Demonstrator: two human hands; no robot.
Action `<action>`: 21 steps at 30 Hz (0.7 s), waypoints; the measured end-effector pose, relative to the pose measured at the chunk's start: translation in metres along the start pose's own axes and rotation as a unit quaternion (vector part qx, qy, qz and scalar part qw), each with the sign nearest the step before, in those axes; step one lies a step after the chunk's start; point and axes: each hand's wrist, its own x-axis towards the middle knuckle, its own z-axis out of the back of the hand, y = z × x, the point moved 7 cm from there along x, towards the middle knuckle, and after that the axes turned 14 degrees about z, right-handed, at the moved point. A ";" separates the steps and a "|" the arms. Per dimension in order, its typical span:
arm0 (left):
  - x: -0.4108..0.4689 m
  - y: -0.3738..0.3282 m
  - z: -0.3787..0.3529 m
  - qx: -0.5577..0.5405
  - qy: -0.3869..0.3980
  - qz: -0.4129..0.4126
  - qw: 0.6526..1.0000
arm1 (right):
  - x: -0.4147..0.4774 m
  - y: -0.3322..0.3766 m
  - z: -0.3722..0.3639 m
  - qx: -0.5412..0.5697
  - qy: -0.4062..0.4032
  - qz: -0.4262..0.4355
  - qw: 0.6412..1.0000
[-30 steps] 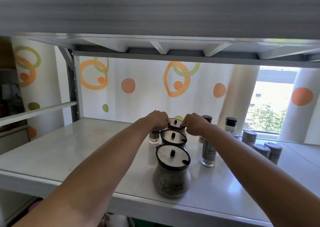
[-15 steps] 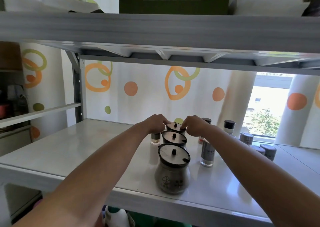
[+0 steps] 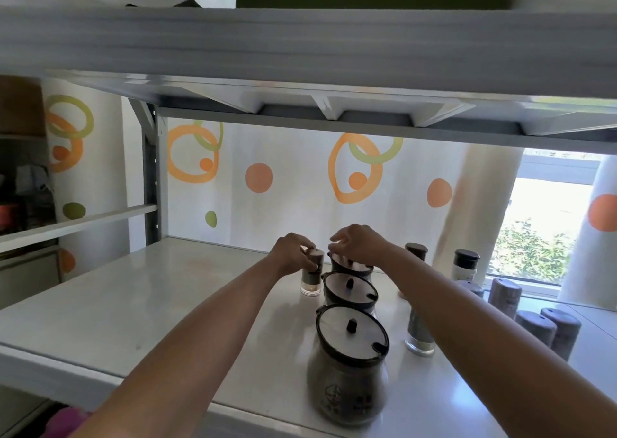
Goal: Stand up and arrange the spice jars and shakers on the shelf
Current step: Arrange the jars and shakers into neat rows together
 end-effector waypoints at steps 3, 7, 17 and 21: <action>0.005 0.002 0.003 -0.031 -0.020 0.000 0.999 | 0.000 -0.003 -0.005 -0.005 -0.006 0.000 1.000; 0.005 -0.009 0.022 -0.046 -0.076 -0.031 0.996 | 0.001 -0.006 -0.005 0.011 -0.011 -0.001 1.000; -0.052 -0.127 0.063 -0.054 -0.085 -0.238 0.966 | -0.034 0.015 0.079 0.176 -0.205 0.064 0.961; -0.085 -0.156 0.050 -0.060 -0.036 -0.269 0.960 | -0.084 0.000 0.111 0.214 -0.246 0.083 0.942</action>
